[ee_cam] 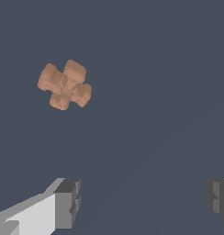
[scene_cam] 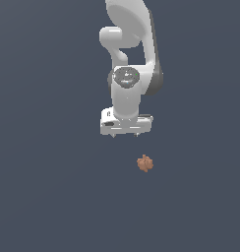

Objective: Pick up the object and move it to a goal position.

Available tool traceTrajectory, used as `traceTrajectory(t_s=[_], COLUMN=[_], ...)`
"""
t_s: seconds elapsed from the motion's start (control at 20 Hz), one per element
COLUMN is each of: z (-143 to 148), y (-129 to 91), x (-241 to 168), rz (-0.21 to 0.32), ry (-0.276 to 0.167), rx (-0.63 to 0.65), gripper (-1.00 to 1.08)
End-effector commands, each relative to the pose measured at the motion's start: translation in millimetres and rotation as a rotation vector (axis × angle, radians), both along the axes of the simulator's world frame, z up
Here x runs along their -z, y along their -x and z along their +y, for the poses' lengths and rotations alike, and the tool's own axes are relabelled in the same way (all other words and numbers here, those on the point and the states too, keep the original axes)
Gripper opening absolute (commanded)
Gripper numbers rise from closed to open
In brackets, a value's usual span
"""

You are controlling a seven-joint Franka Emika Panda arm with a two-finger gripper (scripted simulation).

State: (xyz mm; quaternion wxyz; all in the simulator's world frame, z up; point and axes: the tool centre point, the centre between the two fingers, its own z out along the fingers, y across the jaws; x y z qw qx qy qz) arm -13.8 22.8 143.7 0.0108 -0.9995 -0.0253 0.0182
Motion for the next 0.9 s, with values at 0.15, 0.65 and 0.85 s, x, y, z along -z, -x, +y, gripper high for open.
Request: traceTrajectory(t_s=[0.15,0.65,0.85], z=[3.4,20.7,22.8], y=[1.8,11.7,8.7], x=[3.1,18.9,19.7], rz=[0.008,0.047,0.045], ry=[-0.003,-0.02,-0.02], rx=[-0.006,-0.034,-0.038], gripper=[1.0,1.0,1.0])
